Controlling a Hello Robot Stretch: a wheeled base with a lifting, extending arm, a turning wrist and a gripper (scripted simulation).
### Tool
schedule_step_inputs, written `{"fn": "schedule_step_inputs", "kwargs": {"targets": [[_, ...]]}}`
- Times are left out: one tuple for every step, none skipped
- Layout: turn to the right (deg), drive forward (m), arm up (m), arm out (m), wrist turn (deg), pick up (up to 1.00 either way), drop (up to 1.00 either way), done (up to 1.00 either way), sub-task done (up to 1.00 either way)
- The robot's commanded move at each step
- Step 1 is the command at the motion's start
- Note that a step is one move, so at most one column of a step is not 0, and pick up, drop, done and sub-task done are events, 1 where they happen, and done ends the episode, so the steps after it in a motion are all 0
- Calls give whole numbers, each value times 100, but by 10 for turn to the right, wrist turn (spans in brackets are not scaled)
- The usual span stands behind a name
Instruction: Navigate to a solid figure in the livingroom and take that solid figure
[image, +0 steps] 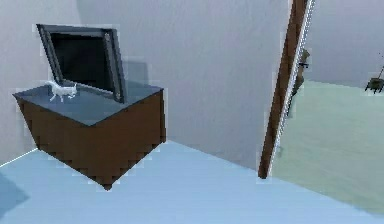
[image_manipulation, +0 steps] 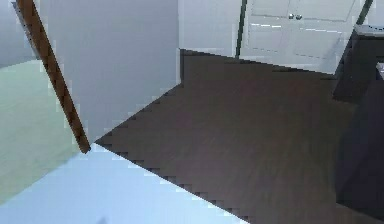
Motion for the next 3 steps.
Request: {"fn": "schedule_step_inputs", "kwargs": {"targets": [[-240, 0, 0, 0, 0, 0, 0, 0, 0], [0, 50, 0, 0, 0, 0, 0, 0, 0], [-360, 0, 0, 0, 0, 0, 0, 0, 0]]}}
